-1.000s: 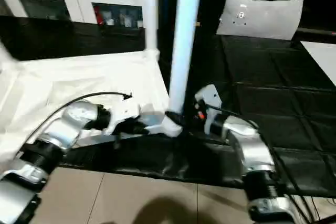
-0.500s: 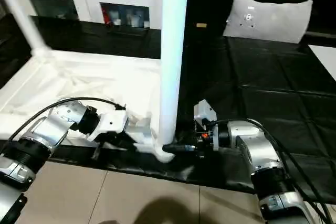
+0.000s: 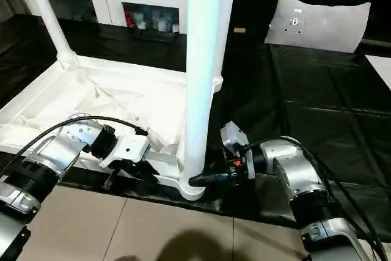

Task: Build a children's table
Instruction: Rotate leg to tighten

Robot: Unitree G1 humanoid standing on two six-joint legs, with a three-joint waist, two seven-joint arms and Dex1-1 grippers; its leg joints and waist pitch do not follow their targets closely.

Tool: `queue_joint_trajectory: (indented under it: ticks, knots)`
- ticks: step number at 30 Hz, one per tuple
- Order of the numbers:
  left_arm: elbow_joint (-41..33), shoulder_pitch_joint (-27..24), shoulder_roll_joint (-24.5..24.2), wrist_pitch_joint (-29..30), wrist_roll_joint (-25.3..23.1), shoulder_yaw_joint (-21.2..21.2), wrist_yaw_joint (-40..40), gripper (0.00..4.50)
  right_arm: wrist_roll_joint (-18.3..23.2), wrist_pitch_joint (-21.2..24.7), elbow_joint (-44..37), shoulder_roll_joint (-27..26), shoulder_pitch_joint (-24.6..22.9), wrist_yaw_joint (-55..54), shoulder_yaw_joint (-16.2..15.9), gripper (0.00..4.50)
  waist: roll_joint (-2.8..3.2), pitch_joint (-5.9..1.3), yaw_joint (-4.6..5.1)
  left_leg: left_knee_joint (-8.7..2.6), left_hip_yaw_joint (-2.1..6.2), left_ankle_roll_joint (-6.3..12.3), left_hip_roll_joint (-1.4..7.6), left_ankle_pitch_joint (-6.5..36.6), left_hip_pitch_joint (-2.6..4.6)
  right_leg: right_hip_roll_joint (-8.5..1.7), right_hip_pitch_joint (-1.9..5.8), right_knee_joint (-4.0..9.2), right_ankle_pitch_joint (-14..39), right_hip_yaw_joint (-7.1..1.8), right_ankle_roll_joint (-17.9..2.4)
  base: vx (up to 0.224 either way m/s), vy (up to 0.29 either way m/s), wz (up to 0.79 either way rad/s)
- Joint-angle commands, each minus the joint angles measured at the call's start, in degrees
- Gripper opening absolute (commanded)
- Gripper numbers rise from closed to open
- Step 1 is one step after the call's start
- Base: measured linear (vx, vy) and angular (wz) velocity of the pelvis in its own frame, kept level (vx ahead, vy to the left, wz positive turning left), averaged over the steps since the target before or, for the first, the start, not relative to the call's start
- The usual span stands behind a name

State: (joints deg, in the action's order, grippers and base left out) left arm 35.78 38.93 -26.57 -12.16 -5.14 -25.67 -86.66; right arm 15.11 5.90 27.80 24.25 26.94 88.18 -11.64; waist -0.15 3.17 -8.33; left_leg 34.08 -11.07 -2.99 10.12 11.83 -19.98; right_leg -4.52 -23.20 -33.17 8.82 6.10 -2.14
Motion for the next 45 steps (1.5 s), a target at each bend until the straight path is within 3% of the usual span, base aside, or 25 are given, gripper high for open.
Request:
queue_joint_trajectory:
  ticks: [1, 4, 9, 12, 13, 15, 16, 18, 20, 21, 22, 25, 28, 29, 31, 32, 33, 35, 40, 45]
  knots:
    - [-0.1, 0.7, 0.1, -1.4, -1.5, -2.9, -3.0, 0.0, 0.2, 0.3, 0.1, 0.5, 0.5, 2.2, -0.4, 2.02, -0.43, -4.07, 0.37, -3.84, 1.35, 3.9, 3.88, 6.8, 0.4, -5.19, 3.13, 3.21, 17.4, -3.5, -9.8, 0.0, 0.0, 0.0]
    - [0.0, 0.6, 0.2, -0.8, -1.1, -2.7, -3.1, 0.0, 0.5, 0.9, -0.1, 0.5, 0.3, 2.4, -0.5, 1.97, -0.43, -4.05, 0.36, -3.83, 1.34, 3.9, 3.85, 7.1, 0.39, -5.19, 3.17, 3.29, 17.8, -3.48, -9.7, 0.0, 0.0, 0.0]
    - [-0.3, 0.6, 2.5, 8.3, 0.1, 0.8, 3.8, 0.0, 2.8, 7.5, -4.4, -1.9, -2.2, -6.4, 2.2, 1.96, -0.53, -3.93, 0.58, -3.96, 1.28, 3.16, 3.95, 7.2, 0.44, -5.1, 3.16, 3.44, 19.0, -3.54, -9.2, 0.0, 0.0, 0.0]
    - [-0.4, 0.7, 4.0, 12.6, 0.7, 2.5, 7.3, 0.0, 1.9, 9.5, -6.1, -3.1, -3.2, -11.3, 2.5, 1.96, -0.64, -3.7, 0.75, -3.94, 1.46, 1.93, 3.4, 9.3, 0.76, -5.34, 3.05, 4.6, 27.2, -3.18, -6.5, 0.0, 0.0, 0.0]
    - [-1.3, 0.7, 5.5, 16.4, 1.7, 3.9, 9.8, 0.0, 0.1, 10.8, -7.0, -5.3, -3.9, -17.7, 3.0, 1.96, -0.64, -3.7, 0.82, -3.92, 1.45, 1.97, 3.31, 9.3, 0.7, -5.41, 3.08, 4.86, 28.6, -3.18, -5.8, 0.0, 0.0, 0.0]
    - [-2.1, 0.7, 6.8, 19.2, 2.1, 4.8, 12.5, 0.0, -1.3, 11.8, -7.0, -7.9, -4.0, -24.0, 3.9, 1.96, -0.6, -3.46, 1.59, -4.1, 1.74, 0.97, 3.1, 10.4, 0.76, -5.41, 2.86, 5.3, 31.4, -2.98, -4.2, 0.0, 0.0, 0.0]
    - [-2.3, 0.8, 7.7, 20.5, 2.0, 5.2, 14.3, 0.0, -2.0, 12.4, -6.8, -9.5, -3.8, -27.7, 4.5, 1.96, -0.75, -3.46, 2.16, -4.26, 1.93, 0.84, 3.01, 10.9, 0.49, -5.31, 3.17, 5.29, 32.0, -2.79, -3.8, 0.0, 0.0, 0.0]
    - [-2.1, 1.0, 9.1, 22.2, 1.8, 5.7, 17.1, 0.0, -3.3, 13.3, -6.2, -11.7, -3.3, -33.5, 5.3, 1.96, -0.65, -3.45, 3.6, -4.15, 2.05, 0.4, 2.84, 12.5, 0.78, -5.19, 2.87, 5.94, 33.9, -2.48, -2.8, 0.0, 0.0, 0.0]
    - [-0.1, 2.2, 13.2, 25.3, 0.6, 7.5, 25.7, 0.0, -5.9, 15.2, -6.4, -16.5, -2.2, -45.6, 6.8, 1.96, -0.68, -3.53, 4.54, -4.11, 1.95, 0.85, 2.78, 11.4, 0.61, -4.91, 2.83, 5.69, 31.4, -2.77, -3.5, 0.0, 0.0, 0.0]
    - [-0.1, 2.2, 13.2, 25.3, 0.6, 7.5, 25.7, 0.0, -5.9, 15.2, -6.4, -16.5, -2.2, -45.6, 6.8, 1.95, -0.68, -3.49, 4.76, -4.06, 1.88, 0.87, 2.65, 11.7, 0.8, -4.86, 2.58, 5.81, 31.6, -2.7, -3.7, 0.0, 0.0, 0.0]
    - [0.7, 2.7, 14.5, 26.2, 0.4, 8.2, 28.5, 0.0, -6.7, 15.8, -6.5, -17.8, -1.8, -49.4, 7.2, 1.95, -0.66, -3.63, 5.07, -3.98, 1.98, 1.01, 2.51, 12.0, 0.73, -4.86, 2.84, 5.78, 31.8, -2.6, -3.7, 0.0, 0.0, 0.0]
    - [1.8, 3.9, 16.9, 27.7, -0.5, 9.2, 34.2, 0.0, -8.0, 16.8, -6.7, -20.4, -1.3, -55.4, 8.1, 1.94, -0.6, -3.67, 5.28, -3.88, 1.82, 1.71, 2.46, 11.0, 0.67, -4.82, 2.76, 5.8, 30.5, -2.79, -3.9, 0.0, 0.0, 0.0]
    - [2.5, 4.6, 18.0, 28.1, -1.4, 9.6, 37.4, 0.0, -7.5, 14.5, -6.0, -22.5, -0.9, -59.0, 10.4, 1.94, -0.38, -3.96, 5.14, -3.98, 1.8, 2.39, 2.67, 10.0, 0.59, -4.83, 2.89, 5.38, 26.5, -3.01, -5.1, 0.0, 0.0, 0.0]
    - [2.5, 4.6, 18.1, 28.3, -1.6, 9.7, 37.6, 0.0, -7.1, 13.9, -6.1, -22.7, -0.9, -59.4, 10.9, 2.63, -0.29, -4.15, 5.07, -3.99, 1.76, 2.9, 2.88, 8.4, 0.4, -4.72, 3.06, 4.69, 21.4, -3.23, -6.6, 0.0, 0.0, 0.0]
    - [2.0, 4.1, 17.9, 28.4, -1.9, 9.6, 37.4, 0.0, -6.8, 14.3, -7.0, -22.8, -1.1, -59.5, 11.1, 2.63, -0.23, -4.23, 5.0, -3.96, 1.73, 3.31, 2.94, 7.2, 0.21, -4.71, 3.22, 4.21, 18.0, -3.33, -7.9, 0.0, 0.0, 0.0]
    - [1.7, 3.7, 17.5, 28.1, -2.1, 9.3, 36.9, 0.0, -7.0, 14.4, -7.7, -22.4, -1.3, -59.1, 10.9, 2.69, 0.01, -4.18, 4.98, -3.97, 1.7, 3.66, 2.94, 6.9, 0.13, -4.73, 3.3, 3.98, 16.1, -3.36, -8.8, 0.0, 0.0, 0.0]
    - [1.5, 3.5, 17.3, 28.0, -2.3, 9.1, 36.7, 0.0, -7.1, 14.6, -8.2, -22.2, -1.5, -59.2, 10.6, 2.99, -0.16, -4.19, 5.0, -3.97, 1.64, 3.82, 2.99, 7.0, 0.15, -4.72, 3.34, 4.06, 16.0, -3.31, -9.2, 0.0, 0.0, 0.0]
    - [1.2, 3.1, 16.6, 27.5, -2.6, 8.6, 36.0, 0.0, -7.3, 14.5, -9.1, -21.4, -2.1, -58.7, 10.4, 3.07, -0.21, -4.13, 4.92, -3.94, 1.6, 3.88, 3.01, 6.6, 0.05, -4.83, 3.42, 4.01, 15.8, -3.4, -9.5, 0.0, 0.0, 0.0]
    - [1.1, 2.3, 14.3, 25.0, -2.7, 7.8, 33.2, 0.0, -6.9, 12.3, -10.2, -16.9, -4.1, -53.6, 10.9, 3.52, -0.33, -4.1, 4.7, -3.95, 1.55, 3.95, 3.12, 7.2, 0.11, -4.86, 3.49, 3.97, 16.3, -3.49, -9.1, 0.0, 0.0, 0.0]
    - [1.3, 2.0, 11.2, 22.0, -3.1, 6.4, 28.3, 0.0, -6.3, 8.5, -9.2, -9.0, -5.1, -44.5, 11.7, 4.02, -0.46, -4.08, 4.29, -3.8, 1.55, 4.67, 3.1, 7.1, -0.05, -5.0, 3.72, 4.0, 16.6, -3.4, -9.2, 0.0, 0.0, 0.0]
